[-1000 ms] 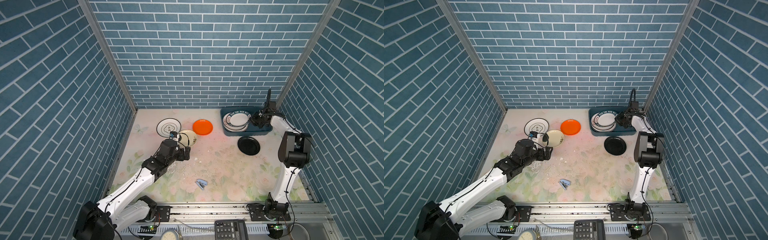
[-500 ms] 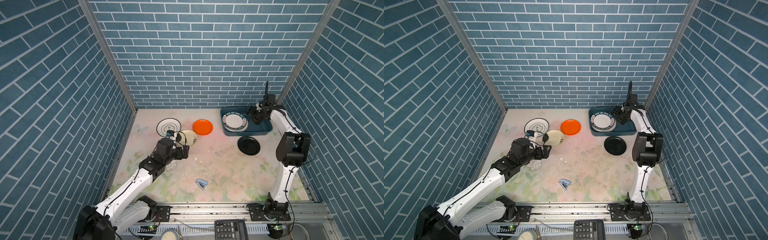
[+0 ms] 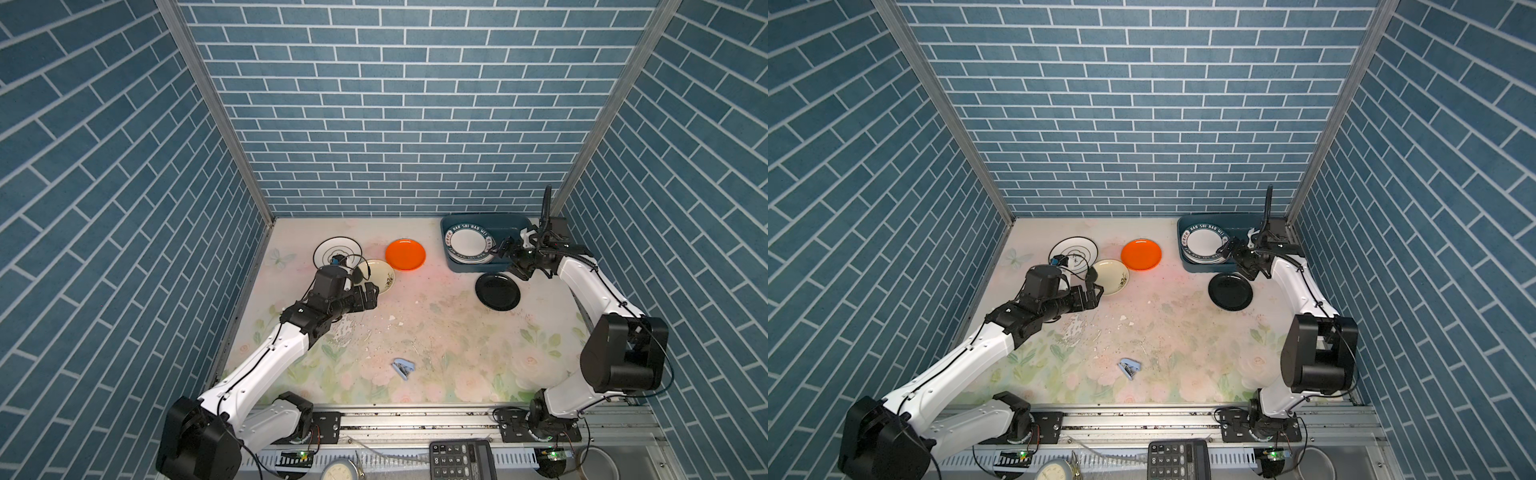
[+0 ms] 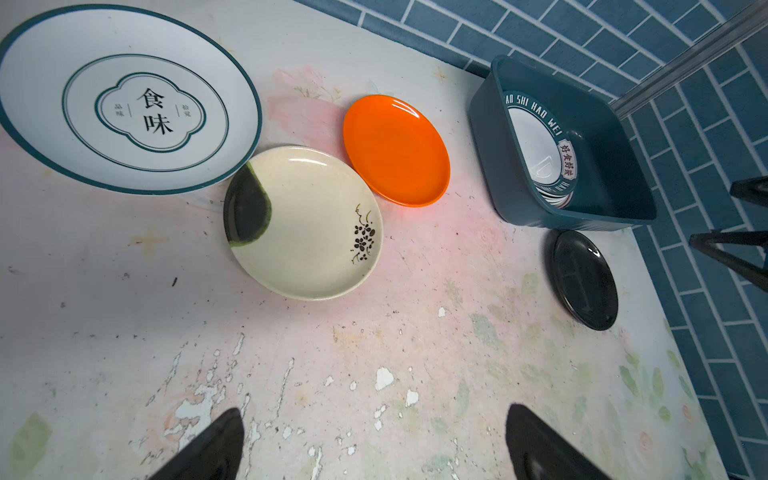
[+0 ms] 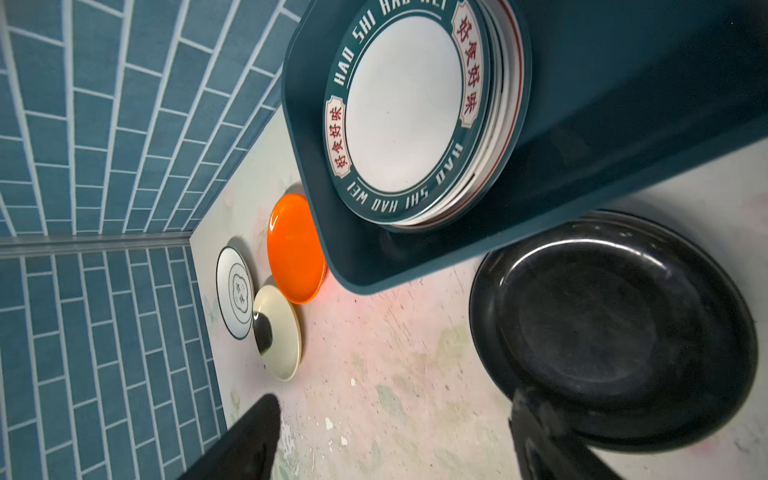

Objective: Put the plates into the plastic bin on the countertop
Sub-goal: 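Release the plate and withdraw the right gripper toward the black plate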

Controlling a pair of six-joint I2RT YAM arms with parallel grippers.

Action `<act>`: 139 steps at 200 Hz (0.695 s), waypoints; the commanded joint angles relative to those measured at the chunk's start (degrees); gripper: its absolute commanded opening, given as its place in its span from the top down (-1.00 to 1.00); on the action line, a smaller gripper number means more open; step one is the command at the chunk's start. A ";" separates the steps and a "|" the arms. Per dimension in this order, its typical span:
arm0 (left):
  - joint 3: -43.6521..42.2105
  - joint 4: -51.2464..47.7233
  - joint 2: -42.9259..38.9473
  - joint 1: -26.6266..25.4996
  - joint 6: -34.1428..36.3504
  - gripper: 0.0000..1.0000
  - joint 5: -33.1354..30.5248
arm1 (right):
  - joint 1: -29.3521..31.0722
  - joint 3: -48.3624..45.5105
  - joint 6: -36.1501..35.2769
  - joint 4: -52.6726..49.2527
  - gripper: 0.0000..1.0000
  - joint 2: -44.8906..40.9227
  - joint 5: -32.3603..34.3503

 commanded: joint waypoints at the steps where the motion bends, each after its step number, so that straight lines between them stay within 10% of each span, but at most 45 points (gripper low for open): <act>1: 3.06 -3.43 0.29 0.64 -0.94 -0.99 1.20 | 0.11 -5.99 -1.12 4.48 -0.75 -7.16 -1.29; 89: 6.45 -3.72 0.05 8.28 -3.97 -0.99 2.58 | 0.24 -24.15 -8.50 9.38 -0.76 -22.95 -2.35; 139: 4.01 1.18 3.37 13.69 -7.48 -0.99 0.06 | 0.23 -33.37 -1.48 20.60 -0.77 -27.02 -6.78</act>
